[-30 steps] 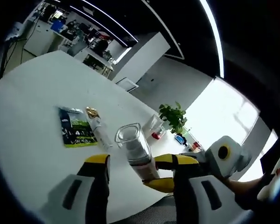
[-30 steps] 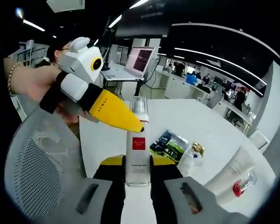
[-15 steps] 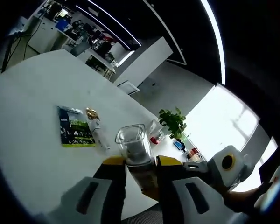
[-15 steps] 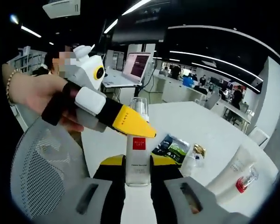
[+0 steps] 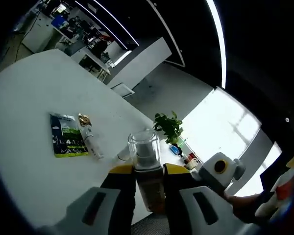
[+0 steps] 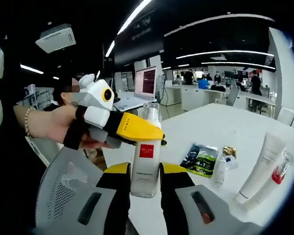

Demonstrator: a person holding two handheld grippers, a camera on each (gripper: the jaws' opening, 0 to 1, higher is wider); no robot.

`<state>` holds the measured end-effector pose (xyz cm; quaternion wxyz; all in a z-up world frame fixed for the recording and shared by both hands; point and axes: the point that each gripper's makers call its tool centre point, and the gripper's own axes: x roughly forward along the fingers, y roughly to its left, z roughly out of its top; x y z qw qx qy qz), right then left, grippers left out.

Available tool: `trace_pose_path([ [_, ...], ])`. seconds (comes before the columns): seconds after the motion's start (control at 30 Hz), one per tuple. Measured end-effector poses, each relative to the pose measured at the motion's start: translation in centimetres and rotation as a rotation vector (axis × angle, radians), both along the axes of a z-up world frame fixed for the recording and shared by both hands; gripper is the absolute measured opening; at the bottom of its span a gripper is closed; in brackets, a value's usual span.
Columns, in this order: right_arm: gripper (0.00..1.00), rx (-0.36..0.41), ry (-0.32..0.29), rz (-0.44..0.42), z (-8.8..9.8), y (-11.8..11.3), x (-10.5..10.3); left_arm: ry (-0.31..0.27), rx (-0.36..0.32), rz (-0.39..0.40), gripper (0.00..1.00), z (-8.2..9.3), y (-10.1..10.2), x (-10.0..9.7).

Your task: Arrange the skincare products in the storage area until every visible bottle or jar stands upright without overlapping.

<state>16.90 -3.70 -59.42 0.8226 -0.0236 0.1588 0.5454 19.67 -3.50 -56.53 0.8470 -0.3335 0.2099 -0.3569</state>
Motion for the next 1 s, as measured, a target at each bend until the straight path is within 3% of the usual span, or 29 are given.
trace_pose_path([
  [0.13,0.24,0.043,0.058,0.053,0.7,-0.1,-0.6,-0.039,0.043,-0.071,0.16,0.7,-0.4,-0.6],
  [0.2,0.25,0.078,0.120,0.120,1.2,0.2,-1.2,-0.064,0.060,-0.125,0.16,1.2,-0.7,-1.2],
  [0.37,0.25,0.057,0.123,0.266,2.0,0.1,-1.9,-0.145,0.124,-0.236,0.16,2.3,-1.6,-2.2],
  [0.53,0.24,0.108,0.187,0.345,3.2,-0.3,-2.1,-0.232,0.178,-0.347,0.16,3.5,-2.7,-3.1],
  [0.83,0.22,0.110,0.178,0.495,4.6,-0.4,-4.3,-0.352,0.225,-0.552,0.16,5.2,-4.7,-5.2],
  [1.0,0.20,0.117,0.127,0.435,4.9,-0.5,-3.6,-0.392,0.248,-0.575,0.16,5.5,-4.9,-4.9],
])
